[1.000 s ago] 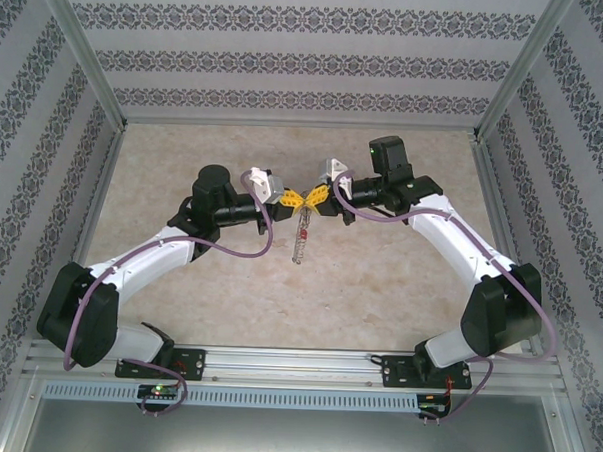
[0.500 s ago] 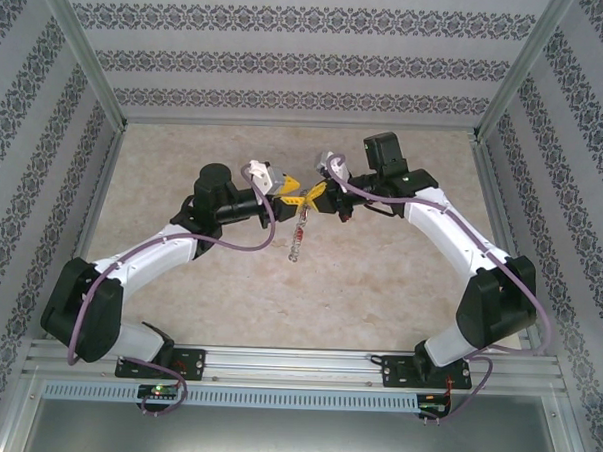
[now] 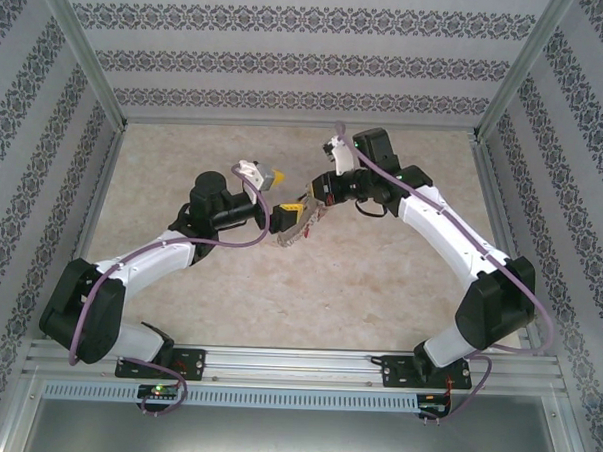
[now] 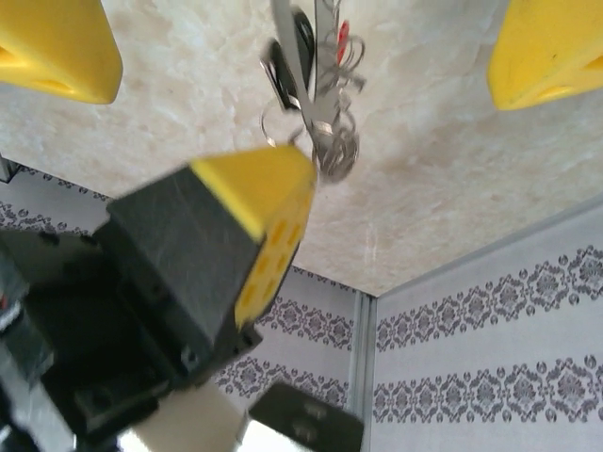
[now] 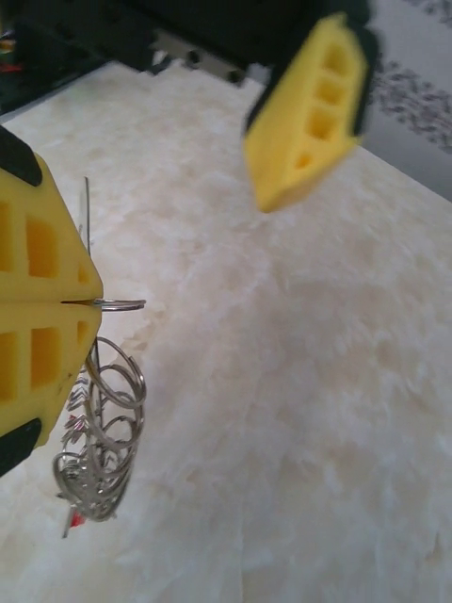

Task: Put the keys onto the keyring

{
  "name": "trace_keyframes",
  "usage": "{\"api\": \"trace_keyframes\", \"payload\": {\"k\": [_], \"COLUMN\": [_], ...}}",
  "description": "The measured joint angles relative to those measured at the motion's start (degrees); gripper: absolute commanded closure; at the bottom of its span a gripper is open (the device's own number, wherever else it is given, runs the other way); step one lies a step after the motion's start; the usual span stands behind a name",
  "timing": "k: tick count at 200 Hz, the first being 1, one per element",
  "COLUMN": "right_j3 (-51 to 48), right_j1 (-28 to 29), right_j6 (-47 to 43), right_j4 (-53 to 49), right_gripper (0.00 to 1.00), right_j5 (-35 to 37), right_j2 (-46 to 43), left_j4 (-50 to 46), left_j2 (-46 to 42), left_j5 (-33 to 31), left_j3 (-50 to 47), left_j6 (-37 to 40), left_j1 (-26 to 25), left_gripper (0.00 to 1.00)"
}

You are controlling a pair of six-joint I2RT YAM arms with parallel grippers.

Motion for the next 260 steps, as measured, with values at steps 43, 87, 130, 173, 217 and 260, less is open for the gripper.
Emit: {"api": "trace_keyframes", "payload": {"k": [43,87,130,173,217,260], "right_j3": [2.9,3.8,3.1,-0.7,-2.3,-2.8], "right_j1": [0.7,1.1,1.1,1.0,1.1,2.3], "right_j6": [10.7,20.8,36.0,50.3,58.3,64.6], "right_j4": [0.0,-0.3,0.2,1.5,0.9,0.0], "right_gripper": [1.0,1.0,1.0,1.0,1.0,1.0], "right_j5": [2.3,3.3,3.8,5.2,6.9,8.3], "right_j2": [0.5,2.1,2.4,2.2,1.9,-0.2], "left_j4": [-6.4,-8.7,-12.0,-13.4,-14.7,-18.6], "left_j2": [0.5,0.8,0.8,0.7,-0.8,0.6], "left_j5": [-1.4,-1.6,-2.7,-1.9,3.4,4.2], "left_j3": [1.3,3.4,4.4,4.4,4.3,5.6], "left_j6": [1.4,3.8,7.4,9.1,16.0,24.4], "left_j1": [0.0,0.0,0.0,0.0,0.0,-0.2], "left_gripper": [0.0,0.13,0.15,0.4,0.63,0.53]}}
